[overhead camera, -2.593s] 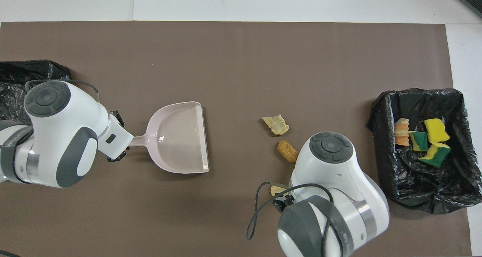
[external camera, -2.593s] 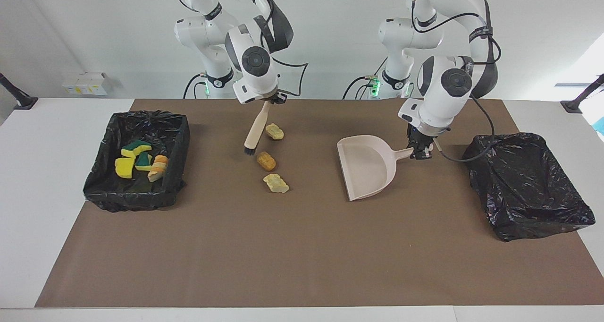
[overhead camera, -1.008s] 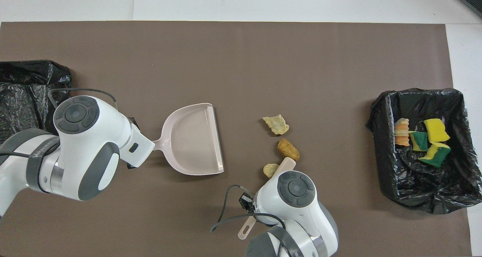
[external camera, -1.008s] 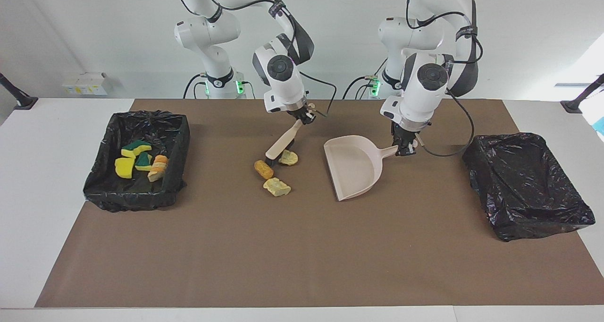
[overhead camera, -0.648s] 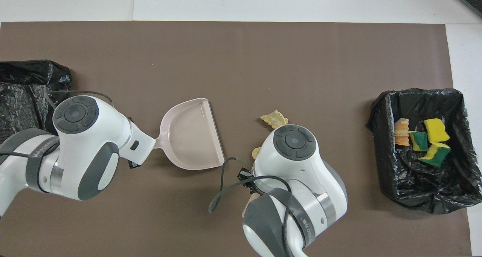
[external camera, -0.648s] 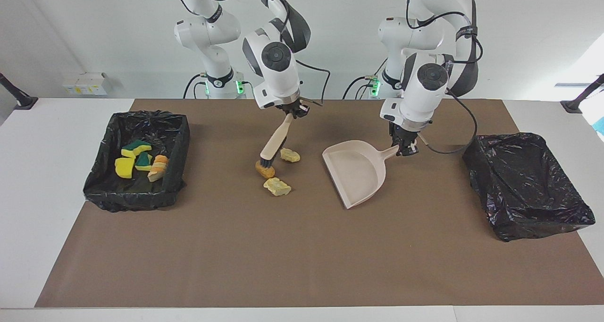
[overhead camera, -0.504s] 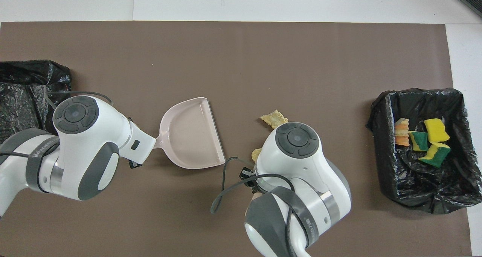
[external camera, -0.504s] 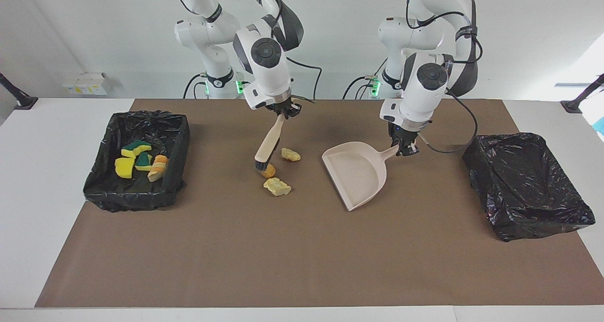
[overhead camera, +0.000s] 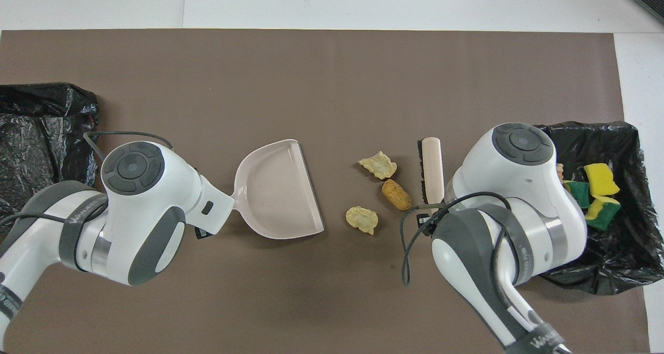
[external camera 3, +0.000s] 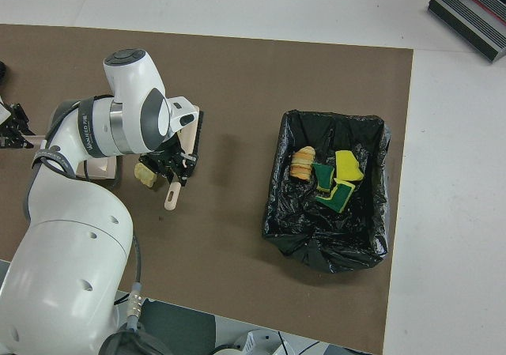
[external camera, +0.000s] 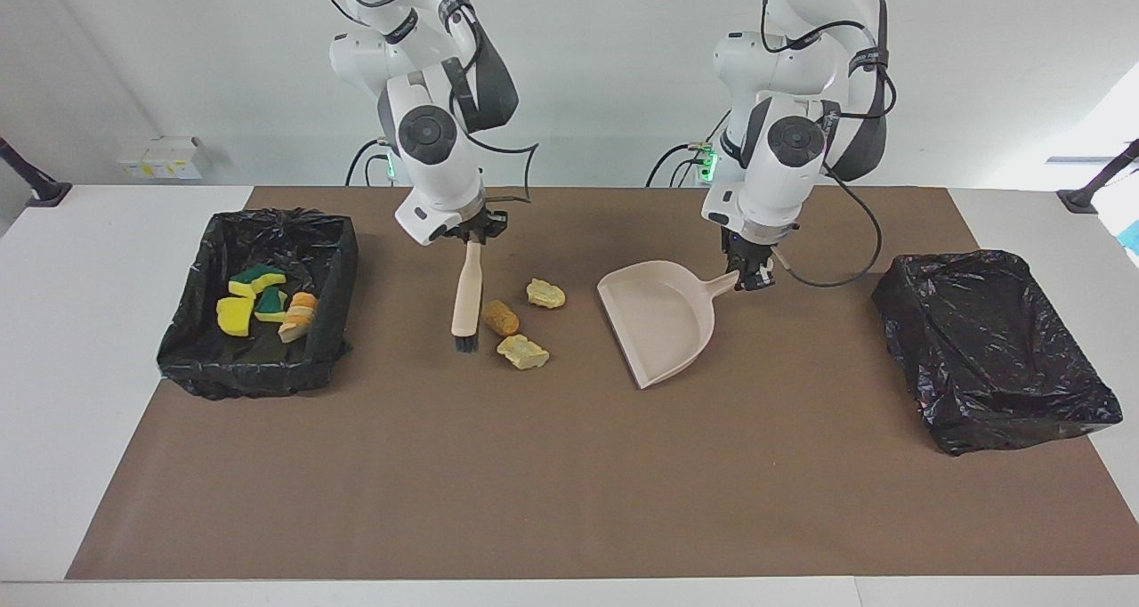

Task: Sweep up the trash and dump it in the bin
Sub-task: 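Brush the crusts and nugget into the dustpan with the right gripper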

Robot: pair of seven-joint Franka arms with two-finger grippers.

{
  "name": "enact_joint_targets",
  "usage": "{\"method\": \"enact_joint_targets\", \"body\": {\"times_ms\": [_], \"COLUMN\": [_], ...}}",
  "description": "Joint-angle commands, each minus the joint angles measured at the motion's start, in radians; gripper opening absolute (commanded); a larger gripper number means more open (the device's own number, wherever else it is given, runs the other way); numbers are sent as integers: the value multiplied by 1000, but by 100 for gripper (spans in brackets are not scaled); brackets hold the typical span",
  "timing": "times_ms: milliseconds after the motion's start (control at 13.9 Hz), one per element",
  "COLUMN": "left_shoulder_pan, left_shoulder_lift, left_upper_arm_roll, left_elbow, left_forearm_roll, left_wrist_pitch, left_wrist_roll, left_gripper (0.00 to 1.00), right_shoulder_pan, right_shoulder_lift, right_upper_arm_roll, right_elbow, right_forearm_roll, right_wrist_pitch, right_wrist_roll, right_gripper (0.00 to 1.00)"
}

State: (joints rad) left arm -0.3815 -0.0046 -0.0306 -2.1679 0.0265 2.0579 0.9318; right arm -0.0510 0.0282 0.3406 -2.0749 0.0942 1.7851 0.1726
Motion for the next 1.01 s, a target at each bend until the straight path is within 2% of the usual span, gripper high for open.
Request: {"method": "enact_joint_targets", "body": {"times_ms": [0,72,288,576,936], "left_shoulder_pan": [-33,-33,-36,-50,-68], "left_shoulder_lift": [-41,-41,-43,-43,-32], "left_upper_arm_roll": [11,11,8,8,6], "left_elbow": [-64,-66,-66,-66,-70], "left_forearm_roll": [18,16,16,16,16], "left_wrist_pitch": [14,16,16,19,28], "left_wrist_roll": [6,1,-134,-139,-148], "left_gripper": [0,0,0,0,0], "right_shoulder_pan": [-20,-12,43,121,249], "right_shoulder_lift": [-22,7,44,117,183], "right_upper_arm_roll": [15,17,21,23,23], "right_elbow": [-91,-99,-87,-54,19], "right_forearm_roll": [-31,-56,-102,-97,27], "right_wrist_pitch": [112,149,152,149,178], "right_wrist_roll": [-84,-85,-85,-20,148], "right_gripper": [0,0,0,0,0]}}
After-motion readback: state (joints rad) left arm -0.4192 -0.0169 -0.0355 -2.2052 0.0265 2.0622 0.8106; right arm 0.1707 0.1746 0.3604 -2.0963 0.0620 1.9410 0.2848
